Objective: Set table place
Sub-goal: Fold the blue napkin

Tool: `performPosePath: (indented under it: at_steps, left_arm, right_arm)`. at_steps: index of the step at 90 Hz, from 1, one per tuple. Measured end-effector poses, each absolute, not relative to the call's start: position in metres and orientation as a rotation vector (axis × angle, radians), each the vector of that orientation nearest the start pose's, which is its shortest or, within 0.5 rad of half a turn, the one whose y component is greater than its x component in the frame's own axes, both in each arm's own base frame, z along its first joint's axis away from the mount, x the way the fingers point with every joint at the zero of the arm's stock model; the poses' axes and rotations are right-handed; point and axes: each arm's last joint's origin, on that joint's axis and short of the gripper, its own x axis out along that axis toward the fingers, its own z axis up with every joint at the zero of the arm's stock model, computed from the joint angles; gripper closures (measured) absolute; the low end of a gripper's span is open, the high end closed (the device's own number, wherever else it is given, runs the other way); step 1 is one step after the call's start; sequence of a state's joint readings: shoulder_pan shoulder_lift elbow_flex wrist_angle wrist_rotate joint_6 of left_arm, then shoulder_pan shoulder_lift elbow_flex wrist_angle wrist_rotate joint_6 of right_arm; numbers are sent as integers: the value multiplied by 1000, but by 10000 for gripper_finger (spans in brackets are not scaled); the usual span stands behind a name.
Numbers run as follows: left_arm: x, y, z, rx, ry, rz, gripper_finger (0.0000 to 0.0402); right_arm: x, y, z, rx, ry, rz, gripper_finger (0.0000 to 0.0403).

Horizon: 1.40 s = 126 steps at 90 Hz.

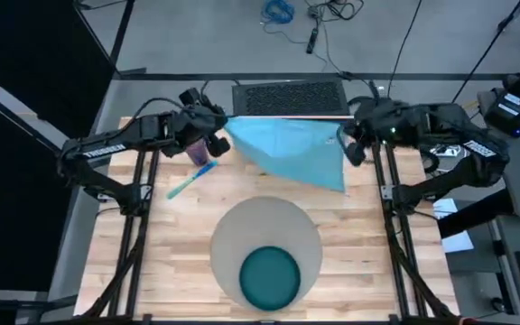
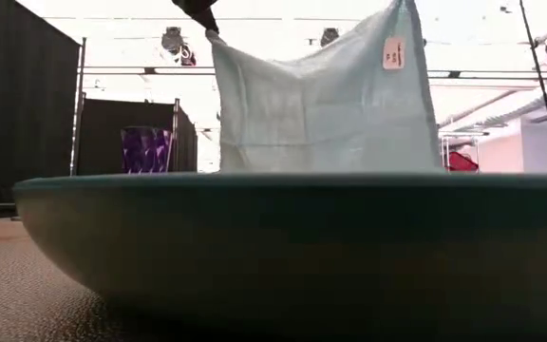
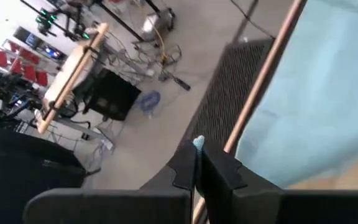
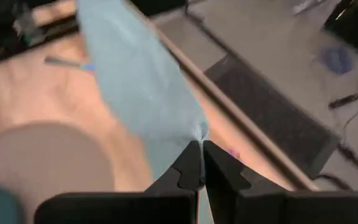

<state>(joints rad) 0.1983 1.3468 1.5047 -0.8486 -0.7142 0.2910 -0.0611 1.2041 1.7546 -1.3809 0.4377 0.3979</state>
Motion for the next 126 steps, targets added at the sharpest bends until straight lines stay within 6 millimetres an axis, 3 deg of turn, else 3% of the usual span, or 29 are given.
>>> performPosePath:
  at_steps: [30, 54, 69, 85, 107, 126]
  left_arm:
    - [241, 32, 383, 382, 989, 671, 402]
    - [233, -5, 368, 306, 1056, 561, 402]
    - [225, -27, 360, 278, 1092, 526, 402]
    - [223, -34, 360, 273, 1078, 528, 402]
    - [226, -28, 360, 281, 1075, 551, 402]
    - [239, -14, 333, 330, 1104, 542, 402]
  right_arm:
    - [172, 36, 448, 363, 754, -502, 403]
    - [197, 90, 410, 392, 869, -490, 403]
    - [204, 121, 397, 406, 895, -459, 403]
    - [205, 126, 395, 409, 890, -467, 403]
    - [200, 112, 395, 374, 923, -544, 403]
    - [201, 109, 394, 400, 942, -555, 403]
